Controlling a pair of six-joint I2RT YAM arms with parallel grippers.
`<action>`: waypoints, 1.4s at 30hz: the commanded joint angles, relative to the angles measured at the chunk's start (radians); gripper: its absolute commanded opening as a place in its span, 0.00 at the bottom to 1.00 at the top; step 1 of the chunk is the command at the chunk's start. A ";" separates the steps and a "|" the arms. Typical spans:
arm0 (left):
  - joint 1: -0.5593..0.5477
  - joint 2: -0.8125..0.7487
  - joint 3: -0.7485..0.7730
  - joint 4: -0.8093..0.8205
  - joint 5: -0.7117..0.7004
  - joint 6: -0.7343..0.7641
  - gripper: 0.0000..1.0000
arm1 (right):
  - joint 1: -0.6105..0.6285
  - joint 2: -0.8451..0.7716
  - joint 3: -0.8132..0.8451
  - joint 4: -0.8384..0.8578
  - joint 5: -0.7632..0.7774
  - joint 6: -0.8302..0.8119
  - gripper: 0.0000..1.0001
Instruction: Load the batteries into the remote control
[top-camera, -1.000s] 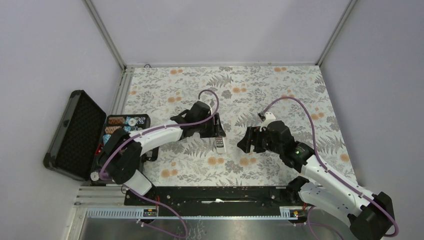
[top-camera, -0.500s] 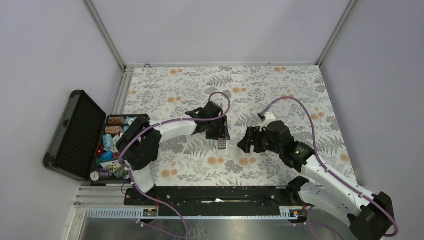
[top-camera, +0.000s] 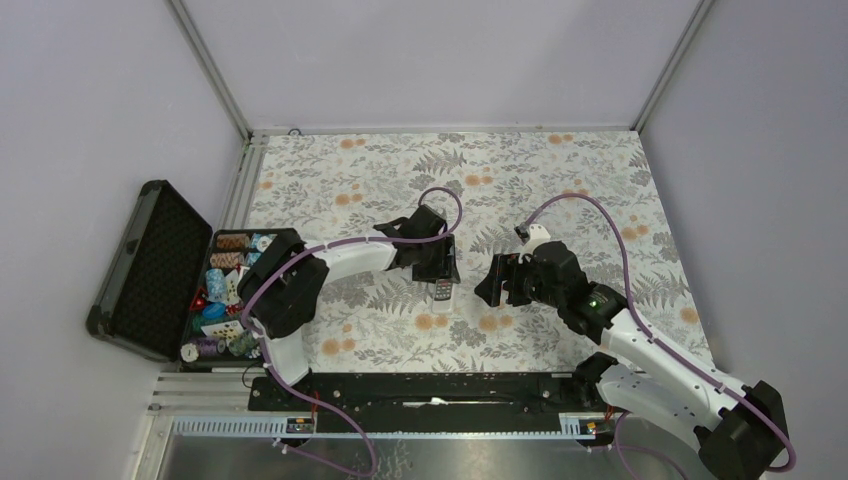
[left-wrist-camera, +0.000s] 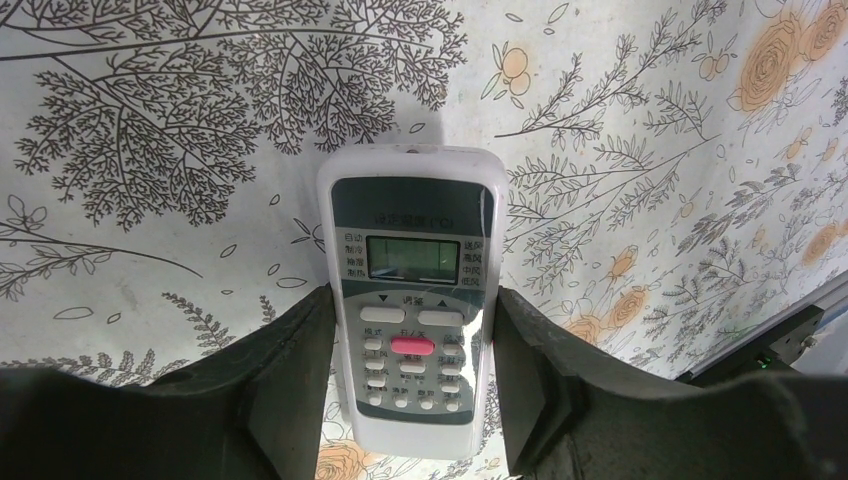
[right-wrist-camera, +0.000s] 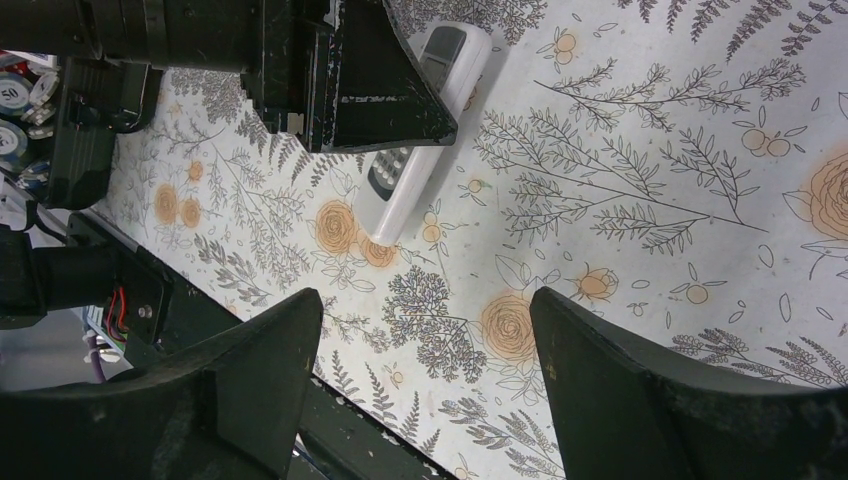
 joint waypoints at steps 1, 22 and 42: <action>-0.005 -0.011 -0.012 0.044 -0.016 -0.004 0.54 | -0.004 0.003 0.031 0.003 0.034 -0.019 0.84; -0.004 -0.269 -0.122 0.097 -0.039 0.012 0.99 | -0.004 -0.023 0.097 -0.055 0.109 -0.085 0.92; -0.004 -0.820 -0.266 -0.068 -0.237 0.053 0.99 | -0.004 -0.160 0.075 -0.037 0.252 -0.013 1.00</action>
